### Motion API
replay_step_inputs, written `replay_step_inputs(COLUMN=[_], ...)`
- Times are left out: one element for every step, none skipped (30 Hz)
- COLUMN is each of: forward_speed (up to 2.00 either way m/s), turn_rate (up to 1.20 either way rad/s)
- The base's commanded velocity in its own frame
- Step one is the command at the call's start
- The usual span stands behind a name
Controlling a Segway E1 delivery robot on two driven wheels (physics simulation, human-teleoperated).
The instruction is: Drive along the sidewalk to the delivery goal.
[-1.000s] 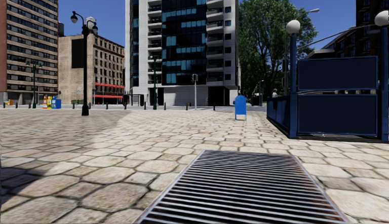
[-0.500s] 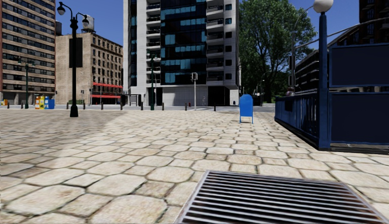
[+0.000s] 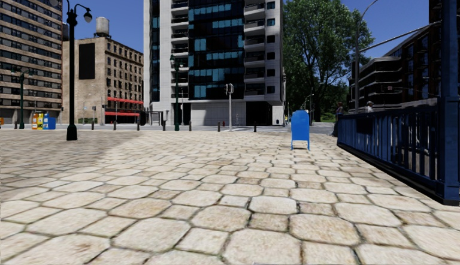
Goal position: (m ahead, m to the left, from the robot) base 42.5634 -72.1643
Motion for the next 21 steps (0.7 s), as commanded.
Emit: replay_step_inputs(forward_speed=[2.0, 2.0, 2.0, 2.0, 2.0, 2.0, 2.0, 2.0, 2.0, 2.0, 2.0, 2.0, 2.0, 2.0, 2.0, 2.0, 2.0, 2.0, 2.0, 2.0, 2.0], turn_rate=[0.0, 0.0, 0.0, 0.0, 0.0, 0.0, 0.0, 0.0, 0.0, 0.0, 0.0, 0.0, 0.0, 0.0, 0.0, 0.0, 0.0, 0.0, 0.0, 0.0, 0.0])
